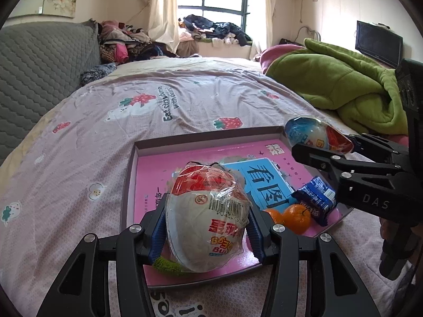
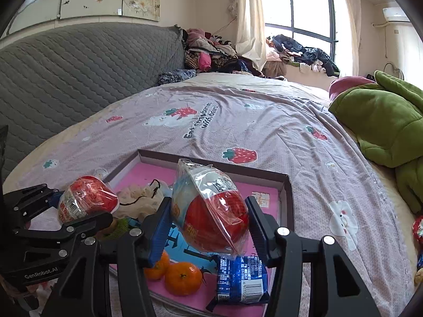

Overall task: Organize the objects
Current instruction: 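Carry the white-red egg with the left tool while the right tool carries the red ball over the box, then open the right tool to drop the red ball while the left tool releases the egg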

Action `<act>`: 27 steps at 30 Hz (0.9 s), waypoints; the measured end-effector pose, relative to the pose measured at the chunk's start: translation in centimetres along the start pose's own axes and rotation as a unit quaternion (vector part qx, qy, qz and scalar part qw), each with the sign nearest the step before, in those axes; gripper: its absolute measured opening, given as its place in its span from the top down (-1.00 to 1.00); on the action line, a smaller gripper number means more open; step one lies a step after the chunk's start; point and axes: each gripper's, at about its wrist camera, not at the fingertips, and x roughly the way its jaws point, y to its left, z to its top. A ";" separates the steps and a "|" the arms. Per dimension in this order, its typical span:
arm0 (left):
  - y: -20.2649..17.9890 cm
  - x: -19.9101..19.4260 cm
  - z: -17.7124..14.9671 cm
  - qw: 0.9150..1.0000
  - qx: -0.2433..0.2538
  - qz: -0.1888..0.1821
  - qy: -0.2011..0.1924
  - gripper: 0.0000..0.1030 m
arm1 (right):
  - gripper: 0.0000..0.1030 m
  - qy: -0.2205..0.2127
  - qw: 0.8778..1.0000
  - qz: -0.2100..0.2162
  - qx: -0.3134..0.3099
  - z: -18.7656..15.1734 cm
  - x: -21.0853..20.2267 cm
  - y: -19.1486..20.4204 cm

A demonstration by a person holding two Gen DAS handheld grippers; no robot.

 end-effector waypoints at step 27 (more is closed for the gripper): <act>-1.5 3.8 -1.9 0.998 0.024 -0.015 0.051 -0.04 | -0.08 0.071 0.996 -0.044 -0.018 -2.7 5.2 0.0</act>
